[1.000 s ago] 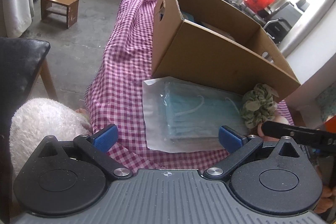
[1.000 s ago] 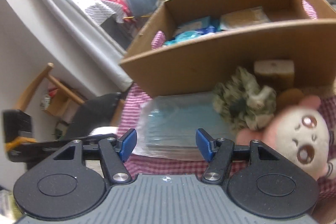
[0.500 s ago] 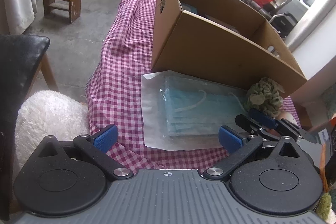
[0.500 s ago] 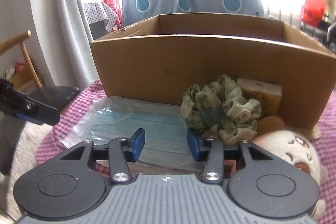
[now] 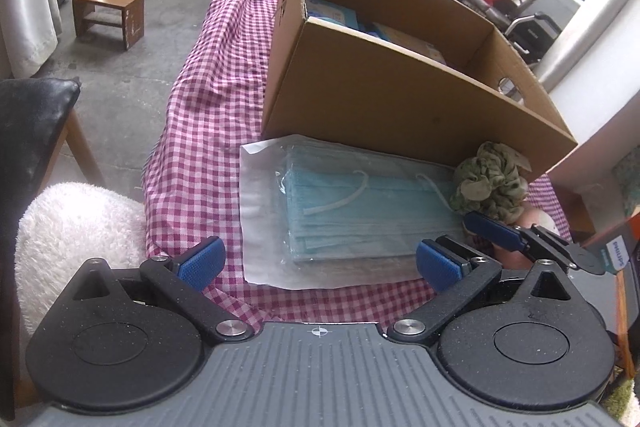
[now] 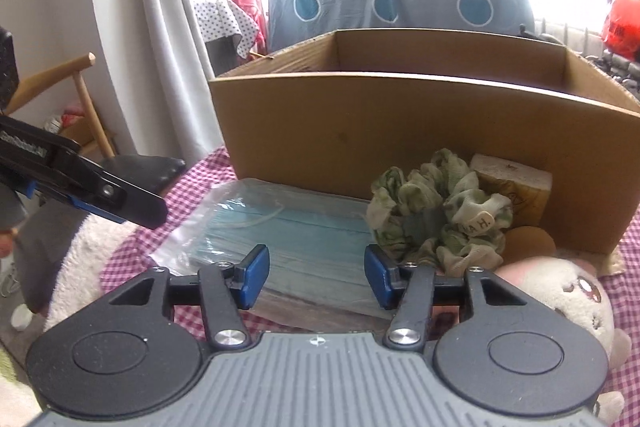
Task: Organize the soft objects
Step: 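Move both grippers toward the blue face-mask pack on the bed, then grasp the pink-and-white plush toy with the right gripper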
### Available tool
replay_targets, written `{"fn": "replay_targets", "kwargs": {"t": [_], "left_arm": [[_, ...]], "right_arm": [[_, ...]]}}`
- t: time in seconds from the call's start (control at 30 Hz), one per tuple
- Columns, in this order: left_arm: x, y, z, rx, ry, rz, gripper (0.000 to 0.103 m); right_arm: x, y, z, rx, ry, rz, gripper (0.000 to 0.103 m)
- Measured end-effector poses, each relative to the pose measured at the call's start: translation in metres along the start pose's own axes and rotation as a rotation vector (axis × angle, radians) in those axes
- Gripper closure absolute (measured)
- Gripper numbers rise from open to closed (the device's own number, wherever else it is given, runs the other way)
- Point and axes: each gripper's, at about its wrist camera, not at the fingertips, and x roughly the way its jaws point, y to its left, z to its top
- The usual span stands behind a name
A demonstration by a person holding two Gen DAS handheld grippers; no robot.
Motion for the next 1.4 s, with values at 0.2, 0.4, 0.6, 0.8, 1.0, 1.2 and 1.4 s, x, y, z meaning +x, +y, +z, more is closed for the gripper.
{"fn": "replay_targets", "kwargs": {"t": [0.2,0.4,0.6,0.8,1.0,1.2,1.4], "left_arm": [[-0.002,0.005,-0.003,-0.012,-0.003,-0.006,0.001],[-0.012,0.002,-0.003,-0.004,-0.024,-0.057,0.001],[-0.020,-0.019,0.001,0.040,-0.061,-0.196,0.001],[-0.002,-0.067,0.000,0.168,0.004,-0.334,0.001],[0.038,-0.123,-0.006,0.266,0.157,-0.395,0.002],[0.065,-0.164,-0.017,0.356,0.226,-0.373,0.003],[0.089,-0.186,-0.025,0.385,0.266,-0.339,0.004]], "right_arm": [[-0.014,0.015,0.003,0.007,-0.008,0.039,0.043],[-0.042,0.018,0.010,0.027,-0.026,0.086,0.043],[-0.098,-0.007,0.017,0.113,-0.112,0.124,0.030],[-0.137,-0.043,0.011,0.233,-0.191,0.035,0.013],[-0.142,-0.081,-0.011,0.348,-0.218,-0.049,0.013],[-0.124,-0.125,-0.023,0.459,-0.220,-0.003,0.013],[-0.092,-0.154,-0.023,0.496,-0.154,0.095,0.013]]}}
